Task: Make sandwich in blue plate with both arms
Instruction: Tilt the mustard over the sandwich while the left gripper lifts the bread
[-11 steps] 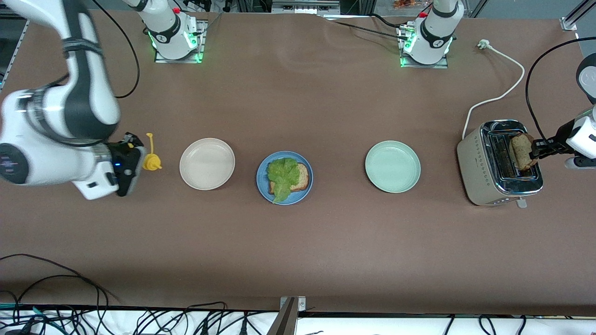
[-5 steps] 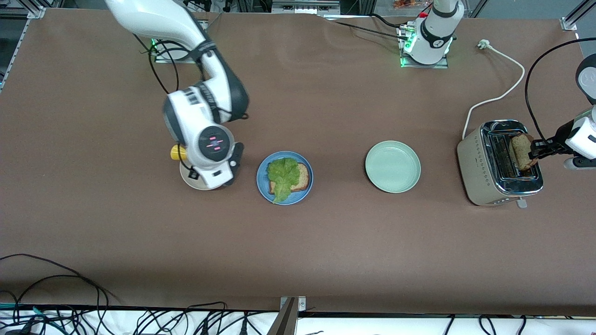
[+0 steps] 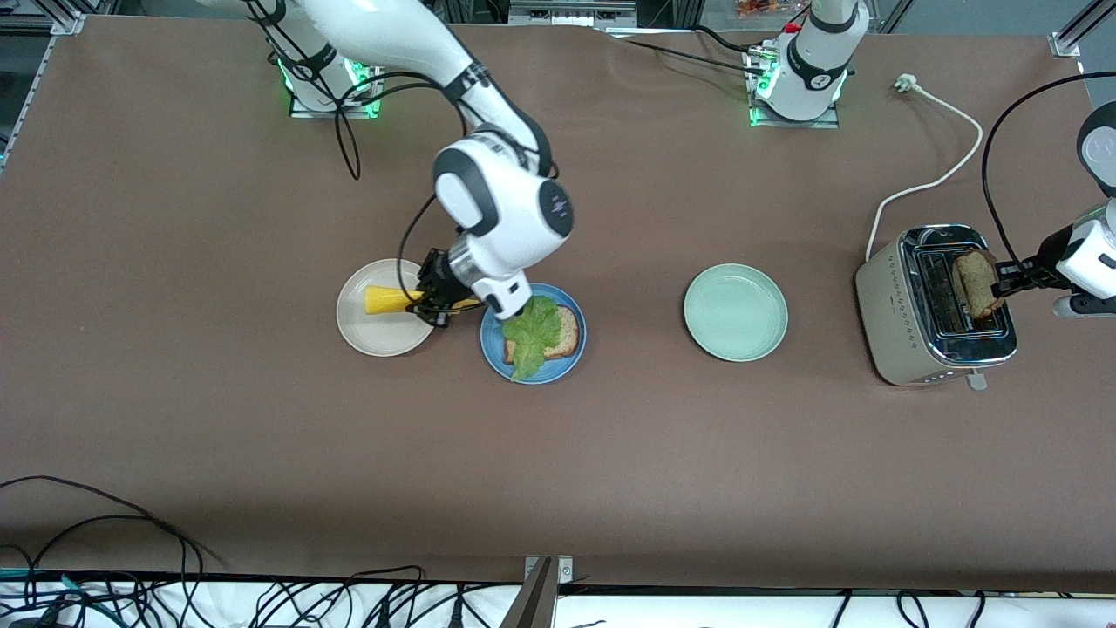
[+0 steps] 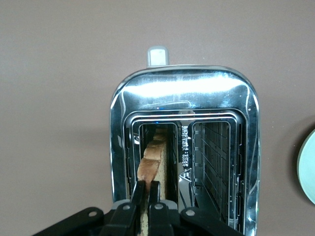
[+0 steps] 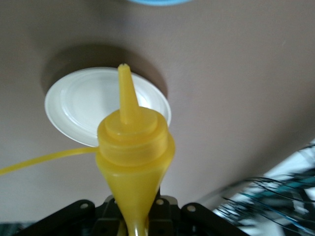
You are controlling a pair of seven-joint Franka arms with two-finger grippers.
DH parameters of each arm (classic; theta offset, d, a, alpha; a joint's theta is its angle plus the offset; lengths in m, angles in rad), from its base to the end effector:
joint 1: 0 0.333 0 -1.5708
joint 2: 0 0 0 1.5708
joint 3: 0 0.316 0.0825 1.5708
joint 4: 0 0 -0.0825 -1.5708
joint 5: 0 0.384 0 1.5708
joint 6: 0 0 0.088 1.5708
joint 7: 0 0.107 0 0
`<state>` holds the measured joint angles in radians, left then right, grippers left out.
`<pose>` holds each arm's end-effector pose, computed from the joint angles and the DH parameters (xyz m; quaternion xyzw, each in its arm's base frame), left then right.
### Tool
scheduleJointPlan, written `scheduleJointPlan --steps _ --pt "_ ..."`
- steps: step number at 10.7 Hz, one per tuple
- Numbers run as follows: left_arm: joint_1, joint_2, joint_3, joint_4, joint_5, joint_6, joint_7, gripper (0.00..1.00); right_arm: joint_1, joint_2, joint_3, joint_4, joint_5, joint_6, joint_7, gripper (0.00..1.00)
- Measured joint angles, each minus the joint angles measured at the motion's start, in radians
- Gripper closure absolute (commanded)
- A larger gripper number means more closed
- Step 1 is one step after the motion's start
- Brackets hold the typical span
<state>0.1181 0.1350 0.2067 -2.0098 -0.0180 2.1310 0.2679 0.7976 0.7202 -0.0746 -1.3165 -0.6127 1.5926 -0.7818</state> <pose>0.5488 0.1812 0.3892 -0.9994 -0.0324 0.0070 0.0044 0.5527 0.4222 0.3039 0.6212 0.6856 -0.2174 0.3112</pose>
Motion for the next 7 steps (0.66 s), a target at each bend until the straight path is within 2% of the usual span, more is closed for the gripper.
scheduleJointPlan --steps 2,4,7 --pt "0.000 0.000 -0.001 0.005 0.000 0.000 0.000 1.00 0.095 0.039 -0.001 0.006 -0.137 -0.015 0.003 0.88" --pt "-0.002 0.000 -0.006 0.036 0.000 -0.015 0.000 1.00 0.152 0.067 -0.005 0.018 -0.204 -0.043 0.018 0.88" --pt "-0.010 -0.005 -0.017 0.185 -0.001 -0.143 0.000 1.00 0.167 0.086 -0.007 0.043 -0.282 -0.124 0.100 0.88"
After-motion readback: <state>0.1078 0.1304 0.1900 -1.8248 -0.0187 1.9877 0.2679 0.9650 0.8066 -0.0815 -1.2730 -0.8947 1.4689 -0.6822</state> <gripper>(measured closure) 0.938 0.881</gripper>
